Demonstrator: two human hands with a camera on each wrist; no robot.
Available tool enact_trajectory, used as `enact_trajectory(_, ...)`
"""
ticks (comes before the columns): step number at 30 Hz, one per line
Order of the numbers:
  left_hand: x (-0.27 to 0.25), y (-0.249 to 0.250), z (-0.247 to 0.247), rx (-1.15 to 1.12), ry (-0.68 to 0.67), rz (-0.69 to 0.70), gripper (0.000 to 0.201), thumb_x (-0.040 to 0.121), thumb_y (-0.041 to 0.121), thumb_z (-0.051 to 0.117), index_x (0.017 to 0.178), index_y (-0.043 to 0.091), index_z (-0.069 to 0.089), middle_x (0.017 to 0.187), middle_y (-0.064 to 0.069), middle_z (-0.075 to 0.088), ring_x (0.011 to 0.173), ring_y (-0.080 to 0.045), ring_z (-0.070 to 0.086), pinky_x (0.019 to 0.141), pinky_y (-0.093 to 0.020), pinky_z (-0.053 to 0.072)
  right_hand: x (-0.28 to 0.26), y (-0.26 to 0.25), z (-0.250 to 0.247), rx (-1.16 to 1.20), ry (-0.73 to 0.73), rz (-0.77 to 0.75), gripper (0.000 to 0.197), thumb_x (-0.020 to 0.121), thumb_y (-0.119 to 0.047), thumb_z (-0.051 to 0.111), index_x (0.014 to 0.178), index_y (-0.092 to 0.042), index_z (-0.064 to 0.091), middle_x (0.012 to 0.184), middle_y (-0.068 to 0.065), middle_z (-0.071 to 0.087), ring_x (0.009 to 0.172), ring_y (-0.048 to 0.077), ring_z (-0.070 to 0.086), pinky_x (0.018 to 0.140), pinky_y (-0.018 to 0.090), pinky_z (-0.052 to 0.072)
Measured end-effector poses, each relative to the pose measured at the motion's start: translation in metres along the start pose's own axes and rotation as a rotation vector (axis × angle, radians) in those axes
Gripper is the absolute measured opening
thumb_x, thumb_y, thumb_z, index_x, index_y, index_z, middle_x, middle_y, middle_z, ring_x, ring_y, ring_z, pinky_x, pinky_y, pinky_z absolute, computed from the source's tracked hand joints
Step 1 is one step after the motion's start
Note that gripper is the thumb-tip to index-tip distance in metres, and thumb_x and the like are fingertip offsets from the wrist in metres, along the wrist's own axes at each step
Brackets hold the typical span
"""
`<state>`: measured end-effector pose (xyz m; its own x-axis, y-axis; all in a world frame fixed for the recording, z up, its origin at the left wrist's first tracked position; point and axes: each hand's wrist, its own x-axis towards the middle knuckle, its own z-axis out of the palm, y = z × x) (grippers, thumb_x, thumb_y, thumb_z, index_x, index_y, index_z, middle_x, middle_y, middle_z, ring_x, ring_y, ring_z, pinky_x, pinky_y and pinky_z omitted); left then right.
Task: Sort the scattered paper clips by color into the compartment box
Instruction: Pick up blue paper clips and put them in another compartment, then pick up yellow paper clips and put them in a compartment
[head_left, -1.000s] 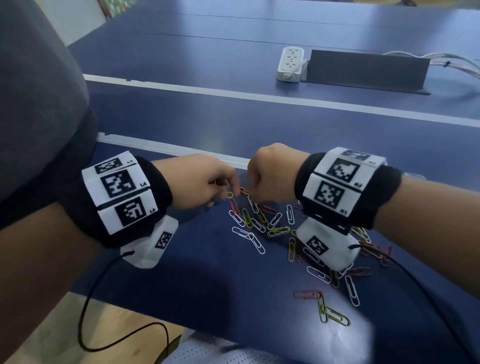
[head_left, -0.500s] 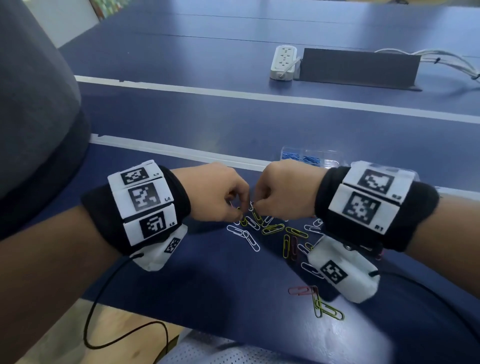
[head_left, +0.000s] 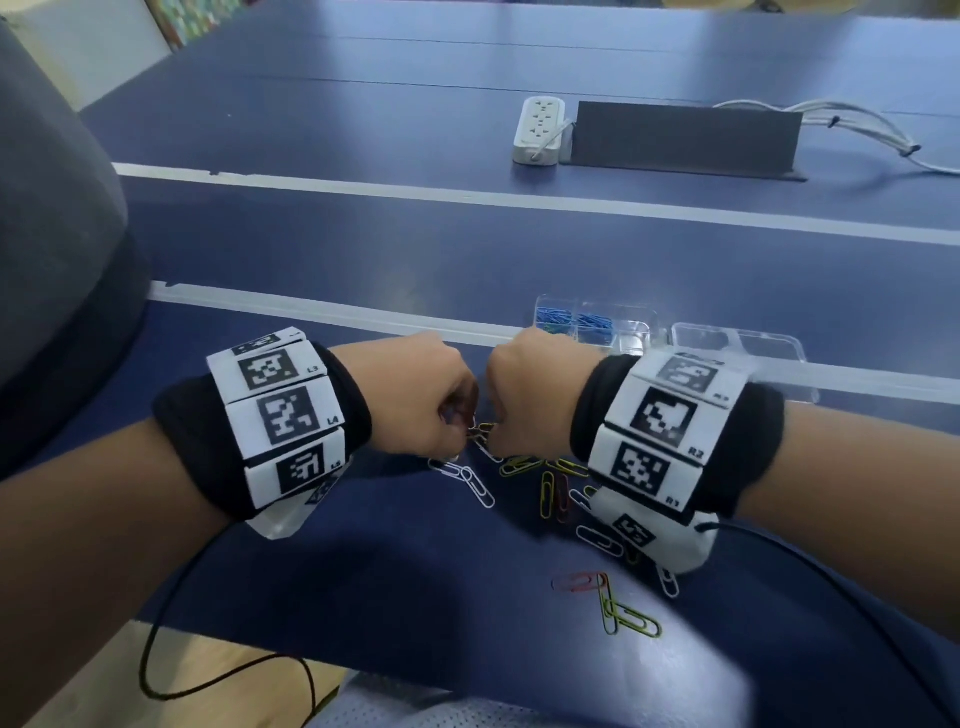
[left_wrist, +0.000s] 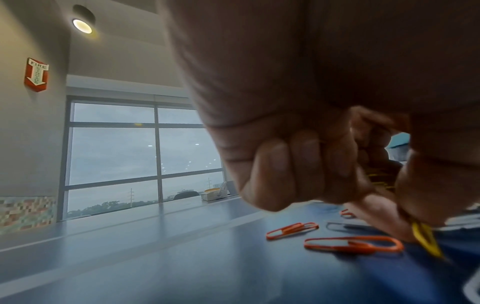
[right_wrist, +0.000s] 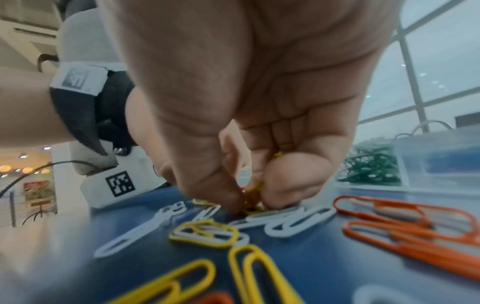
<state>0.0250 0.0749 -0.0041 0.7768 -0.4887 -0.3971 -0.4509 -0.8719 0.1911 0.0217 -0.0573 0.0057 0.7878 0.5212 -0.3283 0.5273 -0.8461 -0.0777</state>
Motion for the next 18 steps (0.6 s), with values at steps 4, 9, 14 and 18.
enact_trajectory(4, 0.001, -0.003, -0.002, -0.031, 0.018, -0.003, 0.016, 0.067, 0.026, 0.052, 0.054, 0.021, 0.044, 0.054, 0.003, 0.049, 0.051, -0.014, 0.042, 0.053, -0.025, 0.036, 0.0, 0.0, 0.0, 0.003, 0.046, -0.016, 0.036, 0.077, -0.022, 0.062, 0.054, -0.016, 0.036, 0.056, -0.001, 0.036, 0.047, 0.009, 0.032, 0.039, 0.019, 0.026)
enact_trajectory(9, -0.002, -0.004, -0.013, -0.131, 0.078, -0.086, 0.023, 0.065, 0.034, 0.058, 0.053, 0.021, 0.043, 0.053, 0.005, 0.05, 0.051, -0.01, 0.043, 0.054, -0.024, 0.033, 0.004, 0.003, 0.001, 0.088, 0.038, 0.015, 0.023, 0.074, -0.022, 0.064, 0.061, -0.015, 0.047, 0.059, -0.001, 0.044, 0.056, 0.017, 0.043, 0.047, 0.022, 0.036)
enact_trajectory(14, 0.004, -0.003, -0.029, -0.226, 0.028, -0.162, 0.022, 0.068, 0.024, 0.067, 0.057, 0.018, 0.048, 0.045, 0.006, 0.051, 0.04, -0.004, 0.041, 0.042, -0.016, 0.031, 0.001, 0.014, 0.0, 0.248, 0.024, -0.007, 0.015, 0.069, -0.023, 0.066, 0.083, -0.018, 0.07, 0.087, 0.004, 0.071, 0.082, 0.024, 0.064, 0.077, 0.034, 0.057)
enact_trajectory(18, 0.021, 0.005, -0.037, -0.251, 0.081, -0.117, 0.013, 0.068, 0.021, 0.065, 0.065, 0.02, 0.052, 0.052, 0.006, 0.055, 0.043, -0.005, 0.043, 0.045, -0.016, 0.035, -0.005, 0.044, -0.022, 0.284, 0.087, 0.098, 0.025, 0.073, -0.028, 0.064, 0.096, -0.027, 0.07, 0.077, -0.005, 0.067, 0.076, 0.019, 0.057, 0.075, 0.024, 0.05)
